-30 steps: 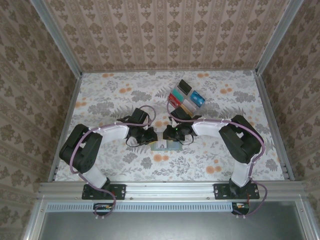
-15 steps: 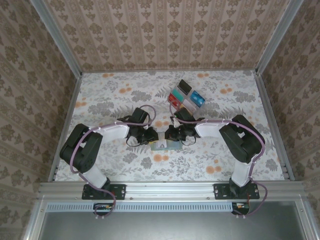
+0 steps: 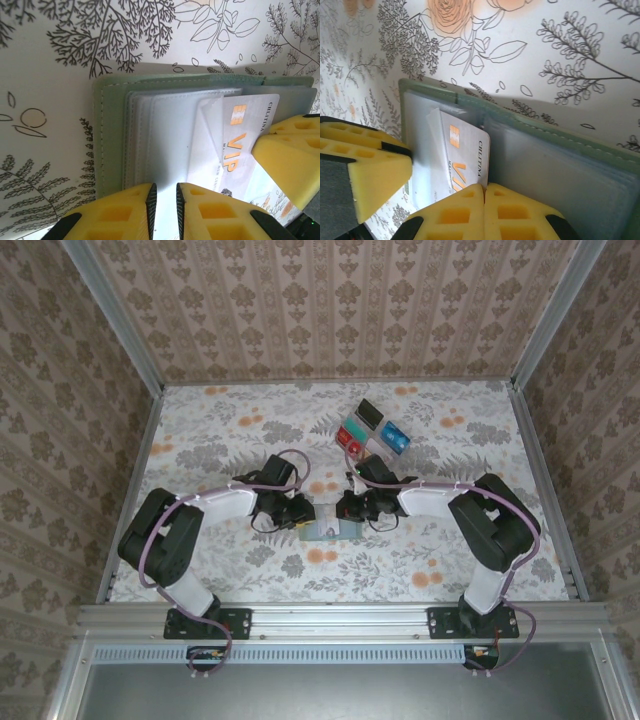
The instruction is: Take the credit cards out of the card holder
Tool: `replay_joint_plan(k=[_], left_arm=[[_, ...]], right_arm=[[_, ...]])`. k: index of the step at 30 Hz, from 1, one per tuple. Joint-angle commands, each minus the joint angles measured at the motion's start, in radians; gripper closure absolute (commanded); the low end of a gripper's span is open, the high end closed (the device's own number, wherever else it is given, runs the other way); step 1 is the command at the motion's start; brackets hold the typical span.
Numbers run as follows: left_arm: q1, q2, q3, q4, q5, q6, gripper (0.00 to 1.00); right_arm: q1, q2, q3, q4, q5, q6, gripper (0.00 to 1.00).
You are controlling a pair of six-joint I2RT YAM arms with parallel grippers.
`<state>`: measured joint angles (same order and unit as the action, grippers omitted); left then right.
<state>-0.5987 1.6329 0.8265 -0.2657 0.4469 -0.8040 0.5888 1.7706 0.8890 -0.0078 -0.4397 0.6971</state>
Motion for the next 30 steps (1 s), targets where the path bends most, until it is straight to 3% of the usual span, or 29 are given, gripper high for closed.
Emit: replay_joint_plan(k=[1,13,23,30], left_arm=[[0.010,-0.005,-0.002,-0.077,-0.048,0.014,0.78],[0.044,-0.023,0.045,-0.058,0.020,0.017,0.73],[0.080,-0.118,0.051,0.058,0.153,0.009,0.48],[0.085,-0.122,-0.014,0.293,0.296,-0.063,0.32]], right_arm=[[-0.004,-0.013,-0.020,-0.062,0.066,-0.033,0.92],[-0.026,-0.160,-0.084,-0.026,0.105,-0.032,0.92],[-0.071,-0.248,-0.110,0.046,-0.010,0.026,0.93],[-0.132,-0.283,-0.131,0.190,-0.184,0.128,0.93]])
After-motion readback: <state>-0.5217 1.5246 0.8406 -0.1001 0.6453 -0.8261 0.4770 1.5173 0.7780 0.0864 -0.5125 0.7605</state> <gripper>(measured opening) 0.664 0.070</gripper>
